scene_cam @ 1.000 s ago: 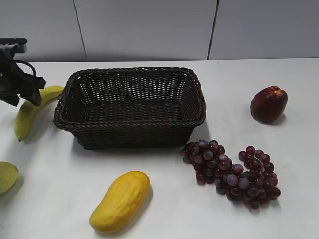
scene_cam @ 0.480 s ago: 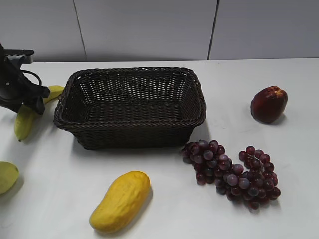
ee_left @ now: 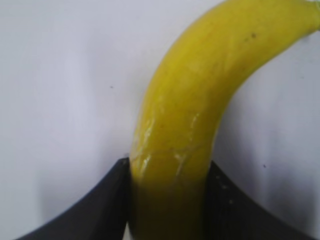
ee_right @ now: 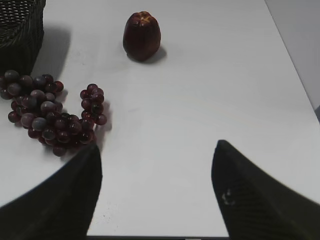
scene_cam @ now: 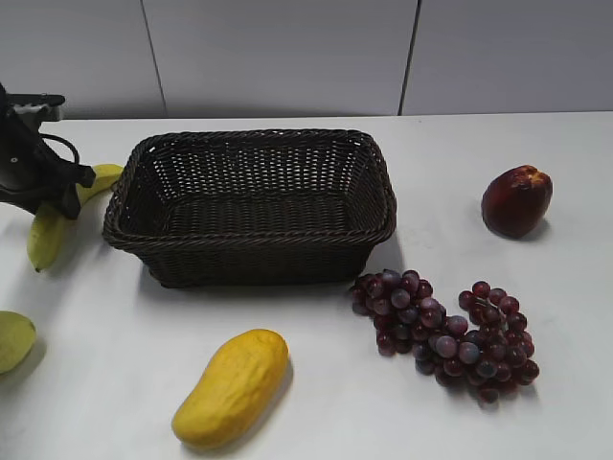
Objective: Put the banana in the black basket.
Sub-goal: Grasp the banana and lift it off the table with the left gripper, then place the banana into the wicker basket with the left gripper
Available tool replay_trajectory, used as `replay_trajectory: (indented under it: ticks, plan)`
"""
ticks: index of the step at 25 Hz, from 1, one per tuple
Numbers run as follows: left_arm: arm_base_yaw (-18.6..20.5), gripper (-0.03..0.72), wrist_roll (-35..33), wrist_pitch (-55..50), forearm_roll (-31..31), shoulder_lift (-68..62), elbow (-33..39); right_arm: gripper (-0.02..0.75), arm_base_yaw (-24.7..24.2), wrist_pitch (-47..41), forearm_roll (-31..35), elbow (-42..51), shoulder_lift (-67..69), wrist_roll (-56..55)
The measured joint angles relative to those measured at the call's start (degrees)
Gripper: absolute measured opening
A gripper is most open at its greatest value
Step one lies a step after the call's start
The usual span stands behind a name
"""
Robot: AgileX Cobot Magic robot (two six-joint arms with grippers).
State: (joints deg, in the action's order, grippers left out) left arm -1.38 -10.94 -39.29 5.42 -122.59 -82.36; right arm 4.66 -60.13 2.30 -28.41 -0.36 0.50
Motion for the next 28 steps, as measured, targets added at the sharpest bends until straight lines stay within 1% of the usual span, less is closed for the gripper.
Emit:
replay_trajectory:
  ticks: [4, 11, 14, 18, 25, 28]
  plan:
    - [0.0, 0.414, 0.0, -0.2, -1.2, 3.5, 0.0, 0.551, 0.0, 0.0, 0.0, 0.0, 0.0, 0.0]
    - [0.0, 0.414, 0.0, 0.2, -1.8, 14.2, -0.2, 0.551, 0.0, 0.0, 0.0, 0.0, 0.0, 0.0]
    - [-1.0, 0.414, 0.0, 0.3, -1.9, 18.5, -0.3, 0.551, 0.0, 0.0, 0.0, 0.0, 0.0, 0.0]
    - [-5.4, 0.414, 0.0, 1.0, -1.9, 22.3, -0.3, 0.551, 0.0, 0.0, 0.0, 0.0, 0.0, 0.0]
    - [-17.6, 0.414, -0.1, 4.2, -2.3, 22.9, -0.3, 0.551, 0.0, 0.0, 0.0, 0.0, 0.0, 0.0]
    - [-22.5, 0.414, -0.1, 7.1, -3.8, 22.4, -0.3, 0.551, 0.0, 0.0, 0.0, 0.0, 0.0, 0.0]
